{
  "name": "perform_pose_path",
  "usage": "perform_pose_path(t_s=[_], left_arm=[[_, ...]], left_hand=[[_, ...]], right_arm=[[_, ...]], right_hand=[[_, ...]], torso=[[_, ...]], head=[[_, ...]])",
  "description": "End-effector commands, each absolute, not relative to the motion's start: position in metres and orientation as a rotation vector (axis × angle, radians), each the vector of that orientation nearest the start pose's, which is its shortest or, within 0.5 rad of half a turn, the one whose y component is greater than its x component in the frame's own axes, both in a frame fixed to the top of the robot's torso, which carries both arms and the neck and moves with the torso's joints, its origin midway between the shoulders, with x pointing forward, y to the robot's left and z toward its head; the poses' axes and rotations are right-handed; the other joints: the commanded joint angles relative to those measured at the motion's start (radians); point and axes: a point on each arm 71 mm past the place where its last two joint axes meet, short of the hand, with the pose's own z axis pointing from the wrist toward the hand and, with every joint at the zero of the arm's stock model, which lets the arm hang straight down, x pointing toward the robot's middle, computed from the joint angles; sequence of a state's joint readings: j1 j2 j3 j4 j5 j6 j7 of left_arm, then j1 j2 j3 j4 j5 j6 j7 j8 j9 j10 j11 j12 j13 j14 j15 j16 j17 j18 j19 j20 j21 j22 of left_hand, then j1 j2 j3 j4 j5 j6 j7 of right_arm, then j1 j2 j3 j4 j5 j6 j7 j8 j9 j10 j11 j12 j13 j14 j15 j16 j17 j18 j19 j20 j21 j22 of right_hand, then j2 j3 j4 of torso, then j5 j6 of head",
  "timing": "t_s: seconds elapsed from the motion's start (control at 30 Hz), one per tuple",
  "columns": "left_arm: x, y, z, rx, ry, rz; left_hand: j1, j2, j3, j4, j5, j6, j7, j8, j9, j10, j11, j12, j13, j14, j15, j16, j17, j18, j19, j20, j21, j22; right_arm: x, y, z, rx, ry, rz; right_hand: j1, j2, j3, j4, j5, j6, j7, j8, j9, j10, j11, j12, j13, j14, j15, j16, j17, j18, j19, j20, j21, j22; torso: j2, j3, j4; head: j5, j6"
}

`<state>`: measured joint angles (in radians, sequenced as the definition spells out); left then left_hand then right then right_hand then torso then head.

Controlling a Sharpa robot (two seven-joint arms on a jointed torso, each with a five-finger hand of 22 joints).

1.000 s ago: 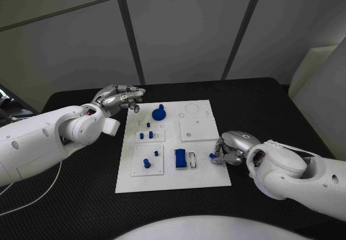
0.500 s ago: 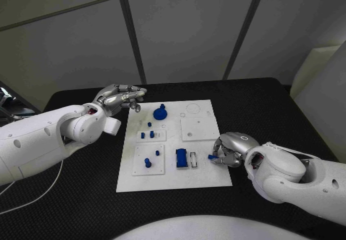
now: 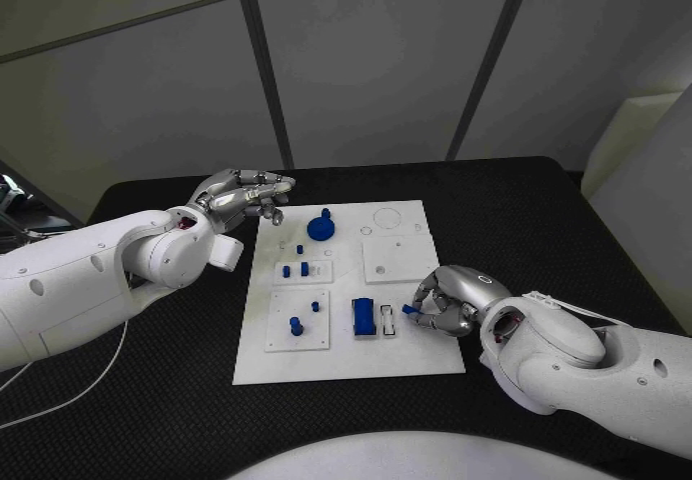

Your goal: Assemble the parts on the task board

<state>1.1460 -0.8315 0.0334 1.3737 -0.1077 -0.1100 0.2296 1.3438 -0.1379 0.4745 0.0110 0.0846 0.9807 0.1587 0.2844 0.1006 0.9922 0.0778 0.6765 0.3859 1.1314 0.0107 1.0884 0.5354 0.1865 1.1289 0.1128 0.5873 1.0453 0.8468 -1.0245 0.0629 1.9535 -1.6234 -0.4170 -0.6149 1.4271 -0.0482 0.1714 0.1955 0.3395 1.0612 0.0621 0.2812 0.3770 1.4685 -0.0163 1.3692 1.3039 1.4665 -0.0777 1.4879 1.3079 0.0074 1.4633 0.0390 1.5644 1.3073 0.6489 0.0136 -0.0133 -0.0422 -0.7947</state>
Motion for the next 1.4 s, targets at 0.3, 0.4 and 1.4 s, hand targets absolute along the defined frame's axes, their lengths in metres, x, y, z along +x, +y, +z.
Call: perform_pose_path(t_s=[0.3, 0.4, 1.4], left_arm=[[0.509, 0.236, -0.196, -1.105, 1.601, -1.526], [0.509, 0.237, -0.196, -1.105, 1.601, -1.525], [0.509, 0.236, -0.196, -1.105, 1.606, -1.526]], left_hand=[[-0.001, 0.006, 0.001, 0.006, 0.005, -0.008, 0.001, 0.005, 0.001, -0.007, 0.001, 0.007, -0.001, -0.007, 0.000, -0.006, -0.001, -0.004, -0.004, 0.000, -0.003, -0.001], [-0.001, 0.006, 0.001, 0.006, 0.005, -0.008, 0.001, 0.005, 0.001, -0.007, 0.001, 0.007, -0.001, -0.007, 0.000, -0.006, -0.001, -0.004, -0.004, 0.000, -0.003, -0.001], [-0.001, 0.006, 0.001, 0.006, 0.005, -0.008, 0.001, 0.005, 0.001, -0.007, 0.001, 0.007, -0.001, -0.007, 0.000, -0.006, -0.001, -0.004, -0.004, 0.000, -0.003, -0.001]], right_arm=[[0.355, -0.183, -0.250, 0.302, 1.898, 0.537], [0.355, -0.179, -0.253, 0.305, 1.924, 0.541], [0.360, -0.163, -0.261, 0.310, 1.971, 0.538]], right_hand=[[-0.047, -0.019, 0.052, -0.002, 0.017, 0.017, -0.004, -0.012, 0.034, 0.030, -0.002, 0.006, 0.143, 0.077, -0.001, 0.003, 0.118, -0.007, 0.106, -0.002, 0.004, 0.262], [-0.065, -0.025, 0.060, 0.006, 0.019, 0.023, -0.006, -0.013, 0.037, 0.031, -0.003, 0.008, 0.144, 0.077, -0.001, 0.004, 0.119, -0.007, 0.106, -0.002, 0.005, 0.262], [-0.208, -0.047, 0.004, 0.082, 0.118, 0.080, -0.027, 0.011, 0.083, 0.039, -0.019, 0.008, 0.148, 0.078, -0.014, 0.005, 0.123, -0.007, 0.107, -0.013, 0.006, 0.263]], torso=[[0.001, 0.0007, -0.0001], [0.002, 0.0007, -0.0010], [0.001, 0.0014, -0.0013]], head=[[0.002, -0.002], [0.004, -0.002], [0.012, -0.003]])
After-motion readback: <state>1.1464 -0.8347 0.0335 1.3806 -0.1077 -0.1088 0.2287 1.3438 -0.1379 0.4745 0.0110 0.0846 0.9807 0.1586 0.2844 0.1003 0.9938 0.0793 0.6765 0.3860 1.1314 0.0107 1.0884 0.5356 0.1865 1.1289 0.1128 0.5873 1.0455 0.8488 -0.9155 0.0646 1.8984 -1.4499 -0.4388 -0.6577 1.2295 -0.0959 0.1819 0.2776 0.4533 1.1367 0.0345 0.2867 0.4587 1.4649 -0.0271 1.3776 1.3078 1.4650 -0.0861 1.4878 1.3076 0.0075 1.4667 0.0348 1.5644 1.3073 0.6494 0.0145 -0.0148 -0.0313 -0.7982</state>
